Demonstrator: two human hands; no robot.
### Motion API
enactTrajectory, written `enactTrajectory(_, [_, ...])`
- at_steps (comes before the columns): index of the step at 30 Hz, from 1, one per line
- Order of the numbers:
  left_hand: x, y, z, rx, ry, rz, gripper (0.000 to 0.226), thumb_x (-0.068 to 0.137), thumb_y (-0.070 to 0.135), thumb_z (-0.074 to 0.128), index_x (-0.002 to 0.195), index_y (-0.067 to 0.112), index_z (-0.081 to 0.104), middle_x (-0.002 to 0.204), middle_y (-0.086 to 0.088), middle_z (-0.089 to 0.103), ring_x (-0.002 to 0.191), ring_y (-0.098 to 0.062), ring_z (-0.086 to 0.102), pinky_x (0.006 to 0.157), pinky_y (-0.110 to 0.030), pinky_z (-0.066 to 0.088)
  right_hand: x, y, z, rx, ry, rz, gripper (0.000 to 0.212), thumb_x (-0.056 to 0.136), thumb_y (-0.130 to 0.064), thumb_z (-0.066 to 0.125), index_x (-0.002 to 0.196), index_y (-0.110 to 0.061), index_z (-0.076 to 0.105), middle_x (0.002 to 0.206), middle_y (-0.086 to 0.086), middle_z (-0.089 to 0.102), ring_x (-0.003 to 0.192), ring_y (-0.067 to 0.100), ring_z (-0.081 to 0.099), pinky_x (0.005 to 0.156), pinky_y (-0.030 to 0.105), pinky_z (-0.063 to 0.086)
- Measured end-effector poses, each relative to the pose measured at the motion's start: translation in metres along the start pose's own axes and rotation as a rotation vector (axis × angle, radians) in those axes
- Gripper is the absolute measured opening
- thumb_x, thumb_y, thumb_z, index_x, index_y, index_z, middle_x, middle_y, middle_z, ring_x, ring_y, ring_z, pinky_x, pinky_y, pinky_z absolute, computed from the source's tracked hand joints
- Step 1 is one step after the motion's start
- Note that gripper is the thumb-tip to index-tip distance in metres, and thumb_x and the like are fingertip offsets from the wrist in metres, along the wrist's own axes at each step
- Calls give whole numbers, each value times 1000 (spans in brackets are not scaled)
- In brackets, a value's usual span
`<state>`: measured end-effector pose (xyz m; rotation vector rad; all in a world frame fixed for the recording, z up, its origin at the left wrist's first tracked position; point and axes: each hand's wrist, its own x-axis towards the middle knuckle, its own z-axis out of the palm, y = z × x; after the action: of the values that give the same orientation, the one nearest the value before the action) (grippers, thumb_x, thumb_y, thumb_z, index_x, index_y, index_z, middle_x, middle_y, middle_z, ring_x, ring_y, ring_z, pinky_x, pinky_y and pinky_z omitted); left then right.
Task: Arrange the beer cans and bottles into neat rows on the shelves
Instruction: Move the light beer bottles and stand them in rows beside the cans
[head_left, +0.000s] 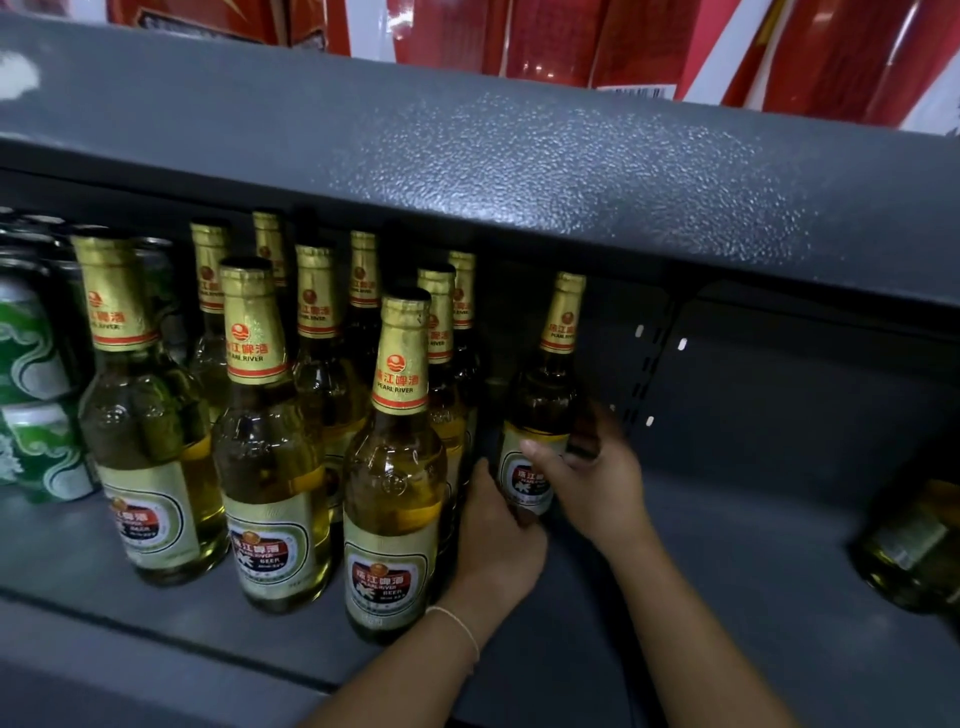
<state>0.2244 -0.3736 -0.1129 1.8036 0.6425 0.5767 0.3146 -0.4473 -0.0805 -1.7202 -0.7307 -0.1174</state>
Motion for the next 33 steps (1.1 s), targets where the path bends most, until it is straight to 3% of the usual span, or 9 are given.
enactTrajectory(4, [-1, 2, -5, -93, -37, 15, 51, 79, -6, 51, 119, 26, 52, 111, 8, 63, 108, -9, 58, 93, -16, 44, -4, 13, 3, 80, -63, 107, 68, 75, -5, 82, 133, -20, 51, 114, -8, 69, 108, 6, 66, 95, 27, 54])
enactTrajectory(6, [-1, 2, -7, -116, -63, 32, 52, 78, -7, 48, 119, 25, 55, 108, 10, 64, 105, -5, 58, 91, -14, 43, -7, 19, 2, 65, -110, 116, 74, 75, 3, 79, 137, -19, 46, 114, -8, 67, 108, 4, 65, 93, 20, 52])
enactTrajectory(10, [1, 1, -6, -176, -94, 33, 55, 74, -2, 46, 111, 38, 56, 107, 12, 66, 105, -1, 58, 95, -22, 44, -8, 27, 8, 91, -52, 132, 63, 74, 10, 77, 126, -15, 53, 110, -3, 68, 105, 12, 67, 86, 20, 54])
enactTrajectory(14, [0, 4, -5, -209, -108, -14, 57, 72, 4, 45, 109, 47, 49, 109, 17, 63, 106, 2, 55, 98, -23, 41, -10, 32, 14, 106, -9, 137, 59, 74, 4, 79, 126, -12, 55, 110, -1, 69, 103, 9, 67, 87, 22, 55])
enactTrajectory(19, [1, 6, -5, -253, -63, -67, 54, 82, -4, 48, 89, 49, 46, 97, 20, 58, 98, 4, 53, 92, -21, 40, -13, 36, 16, 34, 42, 106, 60, 74, -3, 82, 128, -12, 56, 104, -10, 68, 99, -3, 66, 86, 18, 54])
enactTrajectory(24, [0, 5, -5, -225, -104, -38, 59, 79, -6, 46, 100, 49, 47, 106, 23, 57, 105, 4, 53, 98, -22, 40, -14, 37, 19, 23, 60, 72, 59, 76, -2, 80, 129, -11, 57, 106, -7, 68, 101, -4, 64, 85, 13, 53])
enactTrajectory(28, [-1, 9, -8, -234, -132, -25, 63, 80, -7, 44, 93, 54, 46, 98, 26, 57, 95, 16, 49, 86, -10, 37, -14, 38, 19, 30, 46, 75, 54, 79, -6, 79, 127, -19, 57, 106, -12, 68, 98, -10, 64, 84, 12, 52])
enactTrajectory(33, [0, 7, -7, -231, -132, -30, 54, 73, 7, 44, 111, 45, 54, 108, 14, 65, 106, -1, 58, 99, -29, 47, -14, 41, 21, 46, 14, 112, 44, 83, -12, 77, 124, -10, 62, 106, -6, 73, 97, -1, 69, 87, 18, 55])
